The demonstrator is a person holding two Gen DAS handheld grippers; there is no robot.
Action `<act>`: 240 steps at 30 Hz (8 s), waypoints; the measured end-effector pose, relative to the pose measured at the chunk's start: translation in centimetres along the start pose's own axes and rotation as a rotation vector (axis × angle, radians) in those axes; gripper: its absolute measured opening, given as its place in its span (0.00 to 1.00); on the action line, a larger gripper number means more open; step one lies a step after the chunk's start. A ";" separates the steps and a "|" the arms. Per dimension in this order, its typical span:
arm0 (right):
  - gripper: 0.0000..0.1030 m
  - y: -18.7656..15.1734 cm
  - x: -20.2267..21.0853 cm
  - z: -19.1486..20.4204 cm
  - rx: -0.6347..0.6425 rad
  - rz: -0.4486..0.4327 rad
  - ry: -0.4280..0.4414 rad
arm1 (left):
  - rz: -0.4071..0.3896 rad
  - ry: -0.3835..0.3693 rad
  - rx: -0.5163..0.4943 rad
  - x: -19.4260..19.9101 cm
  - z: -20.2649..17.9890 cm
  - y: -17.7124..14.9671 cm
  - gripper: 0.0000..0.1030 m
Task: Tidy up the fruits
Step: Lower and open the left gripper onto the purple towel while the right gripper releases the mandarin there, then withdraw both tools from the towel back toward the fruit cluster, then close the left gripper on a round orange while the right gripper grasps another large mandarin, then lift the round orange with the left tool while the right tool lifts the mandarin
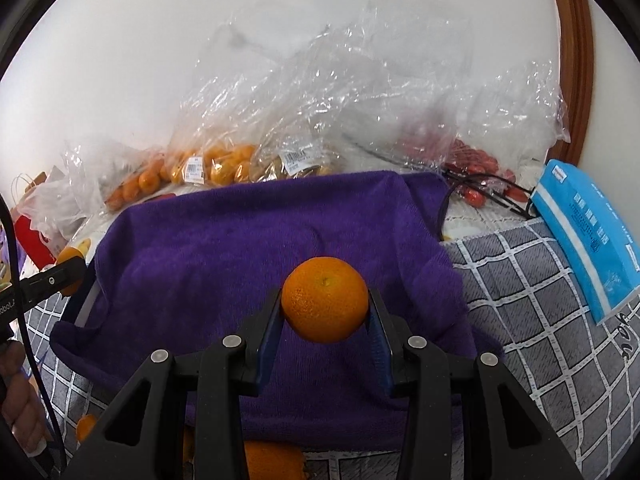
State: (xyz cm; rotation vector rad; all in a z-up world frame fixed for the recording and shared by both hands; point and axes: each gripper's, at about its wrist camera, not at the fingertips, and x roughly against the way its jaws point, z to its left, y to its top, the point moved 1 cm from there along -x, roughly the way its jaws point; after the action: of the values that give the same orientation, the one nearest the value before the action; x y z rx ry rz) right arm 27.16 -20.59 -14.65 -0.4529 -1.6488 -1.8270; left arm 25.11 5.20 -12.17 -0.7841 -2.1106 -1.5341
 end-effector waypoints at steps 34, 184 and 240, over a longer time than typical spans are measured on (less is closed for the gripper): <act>0.39 -0.5 -1.9 0.5 0.037 0.090 -0.028 | 0.071 -0.009 -0.082 -1.5 -1.4 -0.8 0.29; 0.41 -10.5 7.4 2.6 0.120 0.105 0.054 | 0.141 0.136 -0.080 6.0 1.2 -10.1 0.29; 0.41 -10.3 10.1 1.4 0.055 -0.038 -0.008 | -0.114 0.104 -0.041 10.7 1.3 -9.9 0.29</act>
State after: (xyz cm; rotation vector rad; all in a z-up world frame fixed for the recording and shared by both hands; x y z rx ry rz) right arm 12.74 -21.29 -15.89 -0.4086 -1.7199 -1.8041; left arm 10.54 6.24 -12.97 -0.5932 -2.0849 -1.6450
